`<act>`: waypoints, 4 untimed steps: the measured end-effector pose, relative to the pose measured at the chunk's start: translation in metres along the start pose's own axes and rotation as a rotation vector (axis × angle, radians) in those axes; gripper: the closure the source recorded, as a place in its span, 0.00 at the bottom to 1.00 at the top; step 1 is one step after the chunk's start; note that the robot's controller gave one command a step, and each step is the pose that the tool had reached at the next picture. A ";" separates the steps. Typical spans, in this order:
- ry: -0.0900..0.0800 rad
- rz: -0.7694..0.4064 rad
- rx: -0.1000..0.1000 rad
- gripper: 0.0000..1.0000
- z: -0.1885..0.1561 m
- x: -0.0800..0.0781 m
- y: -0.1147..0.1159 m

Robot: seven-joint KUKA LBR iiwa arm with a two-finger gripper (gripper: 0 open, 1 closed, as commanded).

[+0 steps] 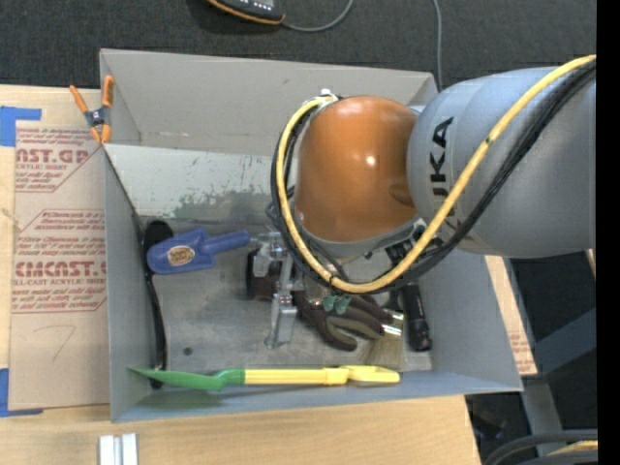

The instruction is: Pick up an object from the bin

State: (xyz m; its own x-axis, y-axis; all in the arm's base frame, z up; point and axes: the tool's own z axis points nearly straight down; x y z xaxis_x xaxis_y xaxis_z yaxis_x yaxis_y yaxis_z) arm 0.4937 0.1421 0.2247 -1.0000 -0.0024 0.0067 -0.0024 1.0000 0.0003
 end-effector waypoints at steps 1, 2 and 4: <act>-0.007 0.002 -0.001 0.00 -0.003 -0.002 -0.001; -0.009 0.134 -0.003 0.00 0.154 -0.053 -0.115; -0.011 0.126 -0.005 0.00 0.158 -0.052 -0.118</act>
Offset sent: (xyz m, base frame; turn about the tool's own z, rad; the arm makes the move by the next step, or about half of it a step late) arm 0.0516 -0.1167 -0.1547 0.1347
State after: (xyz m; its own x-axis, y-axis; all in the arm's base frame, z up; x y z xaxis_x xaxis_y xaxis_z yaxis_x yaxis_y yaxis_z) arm 0.5447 0.0248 0.0668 -0.9924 0.1234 -0.0044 0.1233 0.9924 0.0048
